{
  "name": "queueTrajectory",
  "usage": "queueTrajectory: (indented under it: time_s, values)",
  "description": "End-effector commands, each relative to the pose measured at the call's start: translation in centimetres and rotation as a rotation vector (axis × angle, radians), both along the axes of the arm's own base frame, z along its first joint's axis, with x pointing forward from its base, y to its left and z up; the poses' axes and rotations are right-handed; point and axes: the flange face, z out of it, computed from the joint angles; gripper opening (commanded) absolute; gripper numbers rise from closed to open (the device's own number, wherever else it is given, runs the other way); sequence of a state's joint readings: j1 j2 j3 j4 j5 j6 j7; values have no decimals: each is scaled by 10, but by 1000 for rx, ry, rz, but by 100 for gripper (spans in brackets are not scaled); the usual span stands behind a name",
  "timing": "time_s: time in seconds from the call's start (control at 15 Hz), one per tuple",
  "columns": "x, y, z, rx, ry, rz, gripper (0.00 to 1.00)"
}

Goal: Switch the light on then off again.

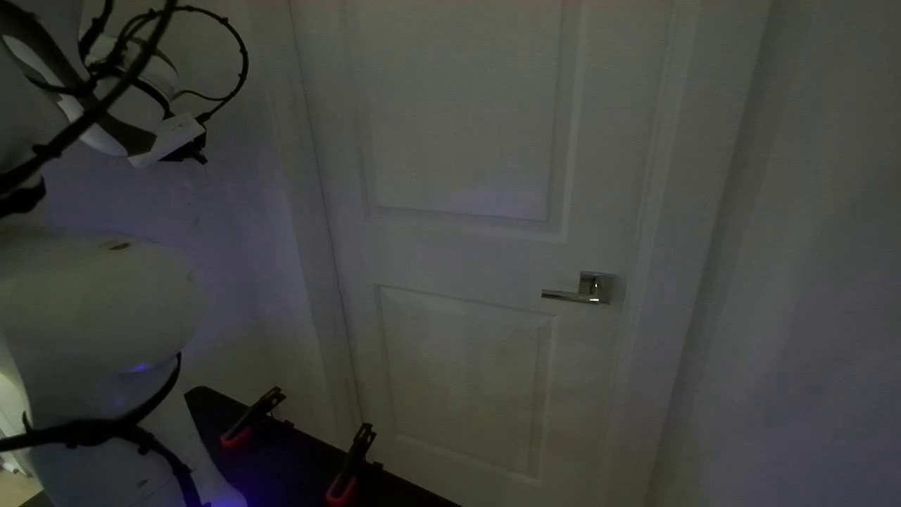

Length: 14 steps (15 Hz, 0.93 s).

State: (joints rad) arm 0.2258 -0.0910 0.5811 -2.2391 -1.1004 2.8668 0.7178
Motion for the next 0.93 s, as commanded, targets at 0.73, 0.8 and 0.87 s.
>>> queueTrajectory:
  time_s: [0.73, 0.8, 0.87]
  values:
    - [29, 17, -18, 181, 8, 3, 0]
    - [29, 16, -19, 199, 17, 1, 0]
    - [29, 15, -22, 206, 24, -6, 0]
